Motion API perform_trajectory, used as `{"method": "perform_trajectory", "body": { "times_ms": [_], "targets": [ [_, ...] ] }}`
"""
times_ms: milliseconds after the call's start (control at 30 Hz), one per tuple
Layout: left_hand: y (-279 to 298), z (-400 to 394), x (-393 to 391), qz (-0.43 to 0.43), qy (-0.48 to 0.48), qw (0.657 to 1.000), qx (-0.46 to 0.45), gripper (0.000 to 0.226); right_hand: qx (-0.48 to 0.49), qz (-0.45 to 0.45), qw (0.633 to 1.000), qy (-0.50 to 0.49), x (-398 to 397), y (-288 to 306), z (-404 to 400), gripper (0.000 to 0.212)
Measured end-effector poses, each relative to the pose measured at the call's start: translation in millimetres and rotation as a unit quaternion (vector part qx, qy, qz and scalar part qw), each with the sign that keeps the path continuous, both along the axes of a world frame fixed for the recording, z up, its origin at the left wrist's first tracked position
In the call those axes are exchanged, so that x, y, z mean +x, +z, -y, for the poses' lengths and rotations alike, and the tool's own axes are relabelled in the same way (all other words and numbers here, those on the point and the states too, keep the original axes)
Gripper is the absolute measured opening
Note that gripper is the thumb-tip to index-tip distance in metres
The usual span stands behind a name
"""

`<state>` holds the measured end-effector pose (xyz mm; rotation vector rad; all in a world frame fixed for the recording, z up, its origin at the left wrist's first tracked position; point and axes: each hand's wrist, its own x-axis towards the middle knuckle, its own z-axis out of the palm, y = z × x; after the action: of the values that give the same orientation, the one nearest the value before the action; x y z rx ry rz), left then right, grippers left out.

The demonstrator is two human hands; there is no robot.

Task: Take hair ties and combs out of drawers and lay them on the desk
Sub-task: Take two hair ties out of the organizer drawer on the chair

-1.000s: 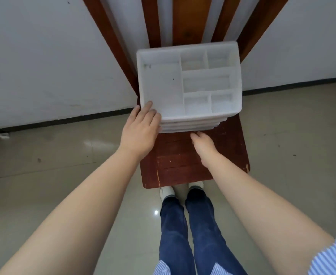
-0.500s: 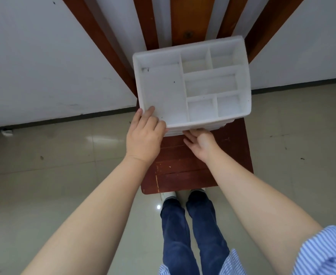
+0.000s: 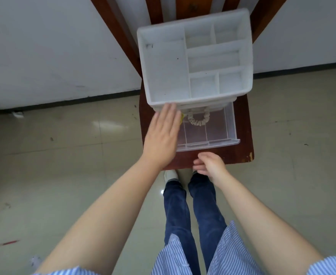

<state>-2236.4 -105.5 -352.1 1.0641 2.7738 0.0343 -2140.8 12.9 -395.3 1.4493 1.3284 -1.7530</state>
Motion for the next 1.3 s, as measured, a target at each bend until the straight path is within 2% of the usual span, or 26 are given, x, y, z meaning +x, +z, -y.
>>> {"method": "perform_trajectory", "body": {
  "times_ms": [33,67,133,200,267,300,333,433,500,533,633,733,800,833,900,933,967,1033,1100,1233,1300],
  "targets": [
    [-3.5,2.3,10.4,0.009,-0.023,1.0,0.007,0.047,0.087,-0.006,0.991,0.1,-0.9,1.0,-6.2,0.027],
    [-7.0,3.1,18.1,0.032,-0.034,0.999,0.007,0.042,0.179,-0.032,0.964,0.195,-4.3,1.7,-13.0,0.024],
    [-15.1,-3.5,21.9,0.131,0.011,0.99,-0.04,0.041,0.324,-0.103,0.873,0.351,-20.7,2.8,-25.4,0.024],
    [-34.9,-17.5,16.8,0.202,0.058,0.971,-0.113,0.039,0.388,-0.111,0.788,0.465,-46.1,-4.5,-34.2,0.033],
    [-54.5,-33.0,4.2,0.212,0.097,0.96,-0.157,0.04,0.417,-0.077,0.698,0.577,-69.6,-17.3,-39.5,0.034],
    [-61.4,-39.1,-2.6,0.197,0.108,0.957,-0.183,0.041,0.423,-0.072,0.664,0.612,-77.5,-22.1,-42.2,0.032],
    [-68.6,-43.6,-9.2,0.186,0.116,0.954,-0.206,0.042,0.42,-0.075,0.653,0.625,-82.9,-26.1,-45.5,0.029],
    [-88.2,-49.5,-23.2,0.168,0.119,0.953,-0.223,0.041,0.411,-0.111,0.666,0.612,-85.7,-28.5,-59.2,0.027],
    [-94.0,-49.8,-26.2,0.162,0.105,0.957,-0.218,0.037,0.432,-0.19,0.636,0.611,-76.7,-17.0,-66.4,0.023],
    [-95.6,-49.4,-26.6,0.156,0.098,0.96,-0.211,0.036,0.42,-0.233,0.636,0.603,-69.8,-7.8,-69.0,0.017],
    [-89.7,-46.5,-27.1,0.158,0.082,0.965,-0.19,0.035,0.353,-0.283,0.683,0.572,-33.8,18.4,-70.9,0.003],
    [-76.6,-43.4,-23.3,0.195,0.08,0.968,-0.136,0.029,0.286,-0.188,0.76,0.553,6.5,15.8,-61.0,0.02],
    [-63.2,-37.9,-15.7,0.24,0.136,0.96,-0.046,0.015,0.222,-0.098,0.818,0.521,20.2,6.4,-50.1,0.038],
    [-57.3,-32.8,-12.2,0.288,0.198,0.937,0.02,0.011,0.187,-0.064,0.852,0.484,19.9,1.3,-44.5,0.043],
    [-45.3,-22.3,-6.7,0.406,0.332,0.836,0.159,0.034,0.144,-0.03,0.911,0.386,10.0,-10.7,-34.8,0.042],
    [-38.6,-17.2,-4.5,0.441,0.379,0.786,0.211,0.039,0.127,-0.018,0.937,0.325,3.6,-15.0,-31.2,0.035],
    [-30.1,-11.8,-2.3,0.453,0.397,0.762,0.237,0.039,0.116,-0.003,0.953,0.278,-1.9,-16.9,-28.0,0.029],
    [-14.2,-2.9,1.6,0.449,0.4,0.761,0.244,0.04,0.13,-0.008,0.954,0.27,-8.8,-14.7,-23.7,0.031],
    [-2.2,6.1,4.6,0.434,0.4,0.773,0.232,0.041,0.163,-0.054,0.931,0.323,-16.7,-11.0,-23.2,0.044],
    [15.5,21.3,6.7,0.362,0.381,0.841,0.127,0.042,0.223,-0.118,0.888,0.384,-66.9,-8.0,-28.3,0.046],
    [26.6,23.3,4.4,0.34,0.384,0.854,0.088,0.031,0.25,-0.125,0.865,0.416,-91.6,-6.2,-34.6,0.045]
  ]
}}
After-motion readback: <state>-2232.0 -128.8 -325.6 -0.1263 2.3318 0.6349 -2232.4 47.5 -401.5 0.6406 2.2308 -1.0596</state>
